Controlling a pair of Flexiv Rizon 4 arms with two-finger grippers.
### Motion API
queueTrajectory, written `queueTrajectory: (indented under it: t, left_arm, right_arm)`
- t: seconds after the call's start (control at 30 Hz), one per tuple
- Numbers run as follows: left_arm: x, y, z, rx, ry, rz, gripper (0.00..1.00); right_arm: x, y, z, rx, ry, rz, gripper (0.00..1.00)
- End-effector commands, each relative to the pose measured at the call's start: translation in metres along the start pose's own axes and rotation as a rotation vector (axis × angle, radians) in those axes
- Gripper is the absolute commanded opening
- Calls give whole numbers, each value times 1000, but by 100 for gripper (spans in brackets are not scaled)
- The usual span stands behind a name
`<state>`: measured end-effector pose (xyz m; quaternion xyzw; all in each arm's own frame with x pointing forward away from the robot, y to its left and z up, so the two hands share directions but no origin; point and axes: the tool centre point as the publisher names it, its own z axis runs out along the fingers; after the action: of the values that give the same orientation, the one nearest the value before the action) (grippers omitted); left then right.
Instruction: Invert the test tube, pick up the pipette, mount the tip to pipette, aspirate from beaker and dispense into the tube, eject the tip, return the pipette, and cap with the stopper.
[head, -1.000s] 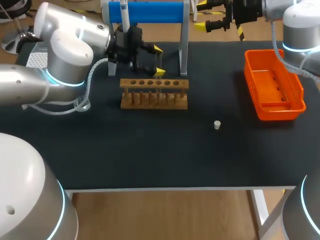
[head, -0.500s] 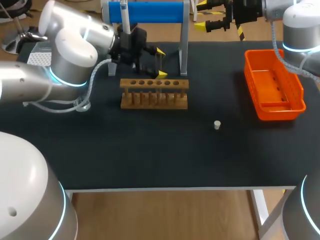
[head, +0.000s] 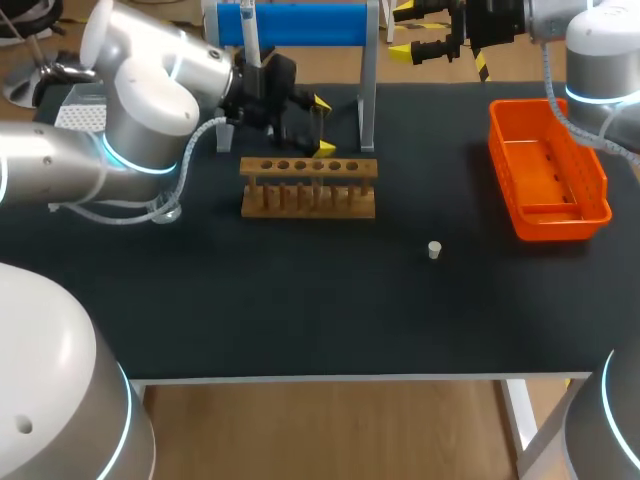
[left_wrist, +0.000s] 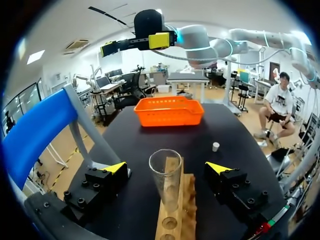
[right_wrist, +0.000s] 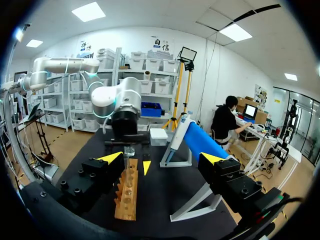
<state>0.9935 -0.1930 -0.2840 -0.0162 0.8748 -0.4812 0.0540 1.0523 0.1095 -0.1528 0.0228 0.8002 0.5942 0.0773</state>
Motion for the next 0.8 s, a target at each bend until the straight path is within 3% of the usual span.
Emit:
queueTrajectory:
  t: [0.03, 0.8]
  left_arm:
    - [4, 2, -3, -4, -26, -13, 100]
    - [2, 5, -6, -13, -66, -34, 100]
  right_arm:
    - [0, 1, -1, 4, 3, 1, 100]
    - [0, 1, -1, 4, 3, 1, 100]
